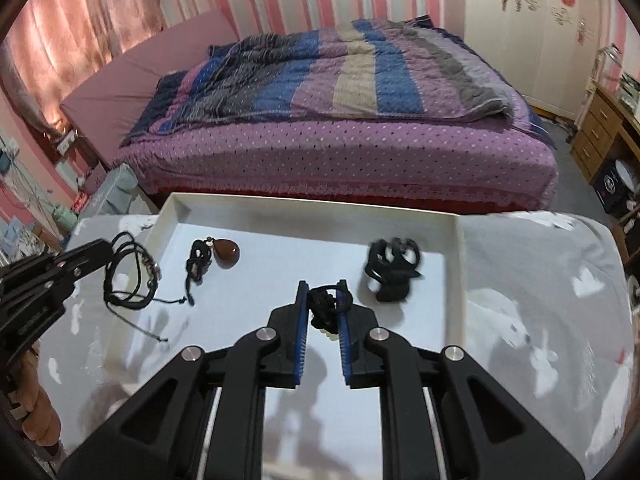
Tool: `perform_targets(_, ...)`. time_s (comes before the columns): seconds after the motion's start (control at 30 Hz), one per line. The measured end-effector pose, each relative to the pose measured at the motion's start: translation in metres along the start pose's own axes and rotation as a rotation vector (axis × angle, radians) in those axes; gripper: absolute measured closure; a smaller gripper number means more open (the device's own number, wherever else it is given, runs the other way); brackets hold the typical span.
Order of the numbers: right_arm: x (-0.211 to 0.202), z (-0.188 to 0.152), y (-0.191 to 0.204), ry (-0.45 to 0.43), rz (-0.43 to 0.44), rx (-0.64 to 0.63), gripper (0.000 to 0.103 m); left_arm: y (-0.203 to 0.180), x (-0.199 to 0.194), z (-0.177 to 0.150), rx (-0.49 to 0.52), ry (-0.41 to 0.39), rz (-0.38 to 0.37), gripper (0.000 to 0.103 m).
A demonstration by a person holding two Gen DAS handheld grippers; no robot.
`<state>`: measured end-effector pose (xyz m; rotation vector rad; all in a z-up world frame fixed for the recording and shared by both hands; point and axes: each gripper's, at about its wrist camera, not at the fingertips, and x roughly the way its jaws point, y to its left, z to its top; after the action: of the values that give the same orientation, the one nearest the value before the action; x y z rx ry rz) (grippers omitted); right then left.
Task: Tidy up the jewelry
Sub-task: 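Carry the bracelet with the left tool over the white tray while the right tool carries the jade pendant, then open the left tool to drop the bracelet in the tray while the right tool releases the jade pendant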
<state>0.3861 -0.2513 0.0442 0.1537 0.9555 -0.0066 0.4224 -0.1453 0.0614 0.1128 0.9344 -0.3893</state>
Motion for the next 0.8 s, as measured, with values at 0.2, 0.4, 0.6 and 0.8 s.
perform_targets(0.2, 0.035, 0.004, 0.008, 0.005, -0.023, -0.017, 0.089, 0.007, 0.036, 0.000, 0.004, 0.015, 0.018, 0.102)
perform_targets(0.4, 0.044, 0.006, 0.004, -0.009, -0.087, -0.047, 0.089, 0.004, 0.048, -0.003, 0.036, 0.006, 0.037, 0.102)
perform_targets(0.6, 0.064, -0.002, -0.005, 0.028, -0.076, -0.013, 0.089, 0.007, 0.055, -0.006, 0.030, 0.014, 0.049, 0.102)
perform_targets(0.8, 0.068, -0.004, 0.000, 0.025, -0.097, -0.014, 0.089, 0.007, 0.061, -0.008, 0.001, 0.030, 0.029, 0.102)
